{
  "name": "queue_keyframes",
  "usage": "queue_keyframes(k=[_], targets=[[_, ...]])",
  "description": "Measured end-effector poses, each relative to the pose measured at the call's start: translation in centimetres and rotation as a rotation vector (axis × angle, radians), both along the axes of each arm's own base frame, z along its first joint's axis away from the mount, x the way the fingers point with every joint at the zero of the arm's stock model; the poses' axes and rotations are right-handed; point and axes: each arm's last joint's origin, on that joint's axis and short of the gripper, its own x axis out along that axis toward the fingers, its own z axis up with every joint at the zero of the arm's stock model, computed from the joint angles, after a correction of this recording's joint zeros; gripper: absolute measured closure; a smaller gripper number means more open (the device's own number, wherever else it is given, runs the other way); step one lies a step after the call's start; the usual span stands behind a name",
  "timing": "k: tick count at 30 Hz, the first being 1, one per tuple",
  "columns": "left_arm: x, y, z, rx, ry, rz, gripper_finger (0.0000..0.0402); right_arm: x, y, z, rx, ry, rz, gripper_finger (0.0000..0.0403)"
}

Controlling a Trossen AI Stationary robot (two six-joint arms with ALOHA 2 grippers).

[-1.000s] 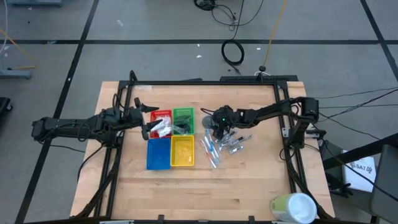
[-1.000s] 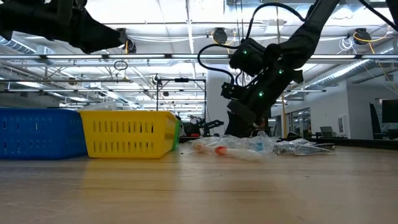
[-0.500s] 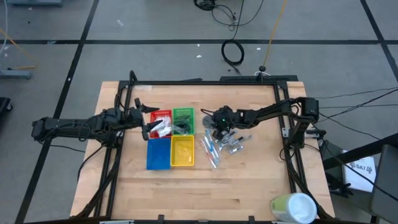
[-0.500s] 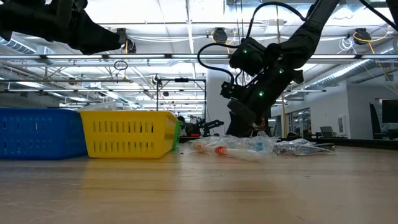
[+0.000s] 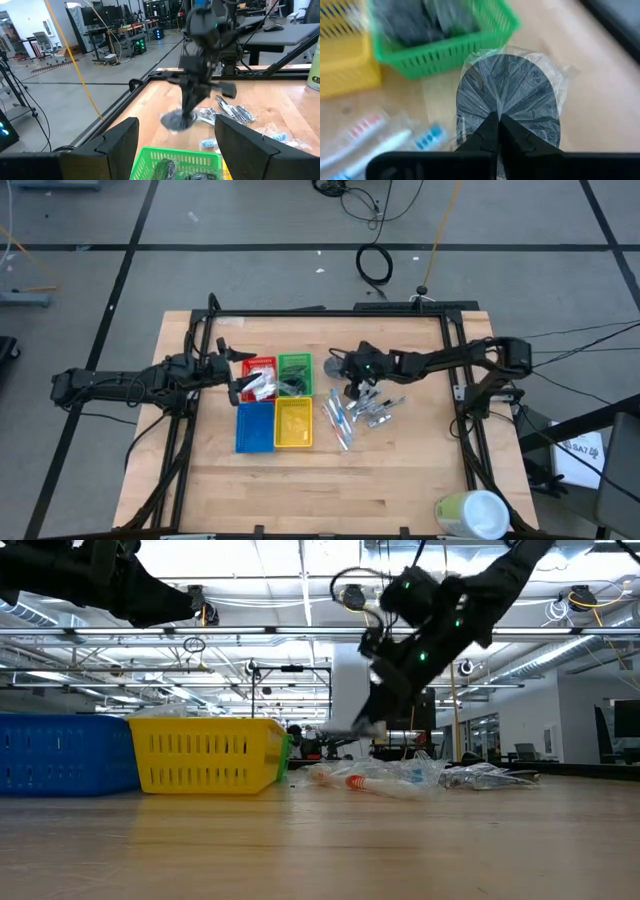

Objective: Pick & Place Travel size toiletries
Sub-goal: Put the black hairbrush into the green bin

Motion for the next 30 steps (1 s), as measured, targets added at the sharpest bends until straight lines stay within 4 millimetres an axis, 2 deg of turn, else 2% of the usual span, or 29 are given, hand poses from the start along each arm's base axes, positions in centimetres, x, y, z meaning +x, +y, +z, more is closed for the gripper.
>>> queue_keyframes(k=[7, 13, 18, 25, 30], targets=[[0.0, 0.0, 0.0, -0.005, -0.001, 0.0, 0.0148, -0.8, 1.8, 4.0, -0.088, -0.121, 0.094, 0.0402], [0.1, 0.0, 0.2, -0.099, -0.048, 0.006, 0.0149, -0.5, 4.1, 5.4, -0.186, -0.195, 0.215, 0.0403], [1.1, 0.1, 0.2, -0.294, -0.133, 0.013, 0.0148, -0.3, 5.7, 5.6, -0.338, -0.178, 0.258, 0.0403], [4.1, 0.3, -0.7, -0.648, -0.244, 0.025, 0.0149, -0.1, 7.3, 6.2, -0.544, -0.167, 0.261, 0.0403], [6.0, 0.4, -1.5, -0.808, -0.276, 0.003, 0.0149, -0.1, 8.1, 6.6, -0.649, -0.163, 0.275, 0.0403]])
